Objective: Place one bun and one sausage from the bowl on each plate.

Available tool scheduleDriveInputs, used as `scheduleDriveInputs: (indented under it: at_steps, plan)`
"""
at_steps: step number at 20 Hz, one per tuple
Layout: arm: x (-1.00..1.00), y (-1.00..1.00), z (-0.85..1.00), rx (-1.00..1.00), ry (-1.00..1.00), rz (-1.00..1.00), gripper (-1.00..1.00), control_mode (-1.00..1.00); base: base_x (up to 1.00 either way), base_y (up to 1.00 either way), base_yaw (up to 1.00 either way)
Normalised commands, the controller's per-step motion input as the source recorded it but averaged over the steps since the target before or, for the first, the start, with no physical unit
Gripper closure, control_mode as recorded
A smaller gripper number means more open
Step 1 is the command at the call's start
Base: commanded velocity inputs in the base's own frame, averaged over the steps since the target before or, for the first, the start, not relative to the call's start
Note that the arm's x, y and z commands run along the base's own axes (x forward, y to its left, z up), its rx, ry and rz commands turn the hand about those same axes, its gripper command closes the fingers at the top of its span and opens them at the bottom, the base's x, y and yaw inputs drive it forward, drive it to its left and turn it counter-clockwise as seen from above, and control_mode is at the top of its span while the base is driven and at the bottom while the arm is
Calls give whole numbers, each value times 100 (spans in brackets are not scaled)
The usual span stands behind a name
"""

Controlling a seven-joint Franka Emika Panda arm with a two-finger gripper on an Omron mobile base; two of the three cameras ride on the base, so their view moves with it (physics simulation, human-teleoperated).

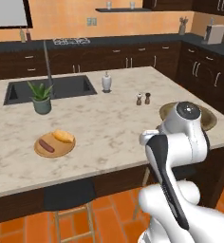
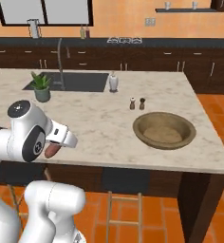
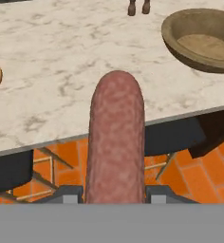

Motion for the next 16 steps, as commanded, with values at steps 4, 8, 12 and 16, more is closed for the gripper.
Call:
scheduleDriveInputs:
  at_steps: [4,8,12,16]
  plan:
    - [0,0,0,0,0,0,100,100,0,100,1]
    - [0,0,0,0,0,0,100,100,0,100,0]
    - [0,0,0,0,0,0,100,100,9,100,0]
    - [0,0,0,0,0,0,100,100,27,100,0]
